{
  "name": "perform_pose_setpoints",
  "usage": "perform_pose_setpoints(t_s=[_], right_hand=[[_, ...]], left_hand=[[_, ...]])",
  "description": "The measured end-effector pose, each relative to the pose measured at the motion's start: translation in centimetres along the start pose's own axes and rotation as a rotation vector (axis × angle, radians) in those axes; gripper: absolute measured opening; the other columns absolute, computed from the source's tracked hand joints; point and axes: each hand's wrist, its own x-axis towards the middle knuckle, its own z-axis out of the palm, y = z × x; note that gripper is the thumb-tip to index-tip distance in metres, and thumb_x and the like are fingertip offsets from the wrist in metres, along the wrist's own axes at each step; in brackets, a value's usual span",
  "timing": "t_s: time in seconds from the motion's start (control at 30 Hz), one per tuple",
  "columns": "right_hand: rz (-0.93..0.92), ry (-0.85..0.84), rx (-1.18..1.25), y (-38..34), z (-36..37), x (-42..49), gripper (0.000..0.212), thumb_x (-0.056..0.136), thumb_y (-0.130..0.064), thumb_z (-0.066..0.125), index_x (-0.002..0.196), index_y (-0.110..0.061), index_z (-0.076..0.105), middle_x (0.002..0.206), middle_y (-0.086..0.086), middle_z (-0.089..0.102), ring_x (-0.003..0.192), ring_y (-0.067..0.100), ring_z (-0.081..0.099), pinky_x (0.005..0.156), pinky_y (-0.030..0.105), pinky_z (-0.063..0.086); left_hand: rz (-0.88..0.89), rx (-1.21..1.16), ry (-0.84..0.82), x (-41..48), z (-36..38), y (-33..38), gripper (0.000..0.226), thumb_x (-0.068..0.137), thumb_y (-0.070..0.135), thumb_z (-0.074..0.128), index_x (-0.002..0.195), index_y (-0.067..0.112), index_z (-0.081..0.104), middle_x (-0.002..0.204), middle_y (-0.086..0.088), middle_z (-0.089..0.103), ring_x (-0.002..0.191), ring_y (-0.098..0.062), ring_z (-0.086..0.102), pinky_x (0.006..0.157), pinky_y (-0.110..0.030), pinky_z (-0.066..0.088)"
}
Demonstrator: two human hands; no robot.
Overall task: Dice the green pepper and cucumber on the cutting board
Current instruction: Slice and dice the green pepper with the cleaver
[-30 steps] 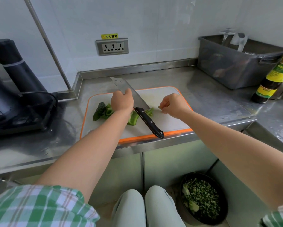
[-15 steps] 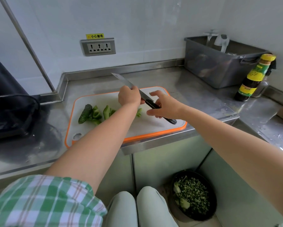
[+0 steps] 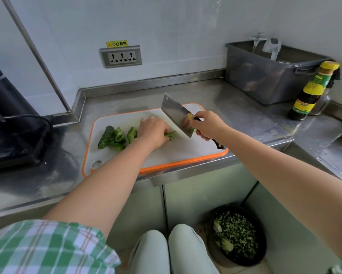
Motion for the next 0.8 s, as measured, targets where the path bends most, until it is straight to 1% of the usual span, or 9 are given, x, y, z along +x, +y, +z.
perform_pose_setpoints(t_s=[0.1,0.2,0.27,0.33,0.43,0.53,0.67,0.73,0.8], right_hand=[[0.020,-0.032,-0.052,0.0,0.2,0.0,0.017,0.096,-0.014,0.044,0.101,-0.004,0.057,0.065,0.010,0.061,0.047,0.020,0.053,0.045,0.026,0.045],[0.048,-0.089,-0.129,-0.6,0.1,-0.1,0.016,0.095,-0.010,0.038,0.096,-0.003,0.052,0.075,0.016,0.070,0.054,0.027,0.063,0.060,0.034,0.057],[0.061,-0.137,-0.199,-1.2,0.0,0.0,0.018,0.093,-0.010,0.037,0.090,-0.001,0.052,0.077,0.017,0.073,0.058,0.029,0.066,0.065,0.035,0.059],[0.064,-0.150,-0.286,-1.7,0.1,0.3,0.021,0.091,-0.012,0.039,0.082,0.000,0.054,0.073,0.017,0.073,0.054,0.026,0.066,0.056,0.027,0.055],[0.055,-0.126,-0.421,-1.5,0.7,0.7,0.022,0.089,-0.014,0.040,0.072,-0.006,0.050,0.063,0.010,0.070,0.038,0.015,0.058,0.044,0.019,0.041],[0.057,-0.092,-0.412,-0.9,1.0,1.0,0.021,0.096,-0.015,0.040,0.076,-0.009,0.043,0.063,0.009,0.067,0.037,0.017,0.055,0.045,0.021,0.044],[0.038,-0.031,-0.331,-1.2,0.2,0.6,0.018,0.095,-0.010,0.037,0.080,-0.007,0.045,0.064,0.011,0.068,0.038,0.018,0.057,0.040,0.020,0.044],[0.043,-0.068,-0.344,-1.6,0.1,0.3,0.024,0.093,-0.008,0.034,0.076,-0.003,0.050,0.056,0.009,0.067,0.034,0.015,0.056,0.038,0.016,0.041],[0.063,-0.121,-0.386,-1.6,0.3,-0.1,0.030,0.091,-0.008,0.034,0.067,-0.002,0.051,0.061,0.014,0.069,0.038,0.020,0.057,0.044,0.018,0.042]], left_hand=[[-0.010,-0.040,0.035,-0.1,0.1,-0.6,0.022,0.086,0.032,0.069,0.108,0.031,0.072,0.111,0.003,0.068,0.111,-0.023,0.056,0.090,-0.031,0.038],[-0.004,-0.058,0.056,-0.1,0.4,-0.8,0.021,0.086,0.030,0.069,0.107,0.031,0.072,0.109,0.002,0.069,0.107,-0.024,0.057,0.088,-0.030,0.039],[0.012,-0.051,0.072,-0.2,0.6,-0.9,0.021,0.087,0.030,0.068,0.108,0.030,0.072,0.110,0.001,0.068,0.107,-0.025,0.058,0.089,-0.031,0.039],[0.027,-0.021,0.093,-0.3,0.7,-0.8,0.021,0.089,0.031,0.065,0.108,0.028,0.071,0.110,0.001,0.068,0.106,-0.026,0.058,0.087,-0.031,0.038],[0.027,0.001,0.133,-0.5,1.1,-0.4,0.019,0.091,0.032,0.061,0.107,0.025,0.070,0.109,-0.001,0.067,0.104,-0.027,0.058,0.083,-0.031,0.037],[0.020,-0.057,0.152,-0.4,1.4,0.2,0.019,0.090,0.033,0.062,0.104,0.023,0.072,0.104,-0.001,0.069,0.101,-0.027,0.059,0.080,-0.031,0.037],[0.048,-0.064,0.156,-0.5,1.4,0.5,0.024,0.090,0.039,0.062,0.103,0.023,0.073,0.098,-0.002,0.070,0.097,-0.028,0.061,0.077,-0.030,0.039],[0.048,-0.064,0.178,-0.7,1.5,0.2,0.025,0.089,0.042,0.061,0.102,0.024,0.073,0.097,-0.001,0.070,0.096,-0.027,0.061,0.076,-0.030,0.040],[0.042,-0.076,0.205,-1.0,1.7,0.1,0.024,0.089,0.043,0.061,0.102,0.027,0.073,0.096,0.001,0.070,0.095,-0.026,0.061,0.074,-0.030,0.037]])
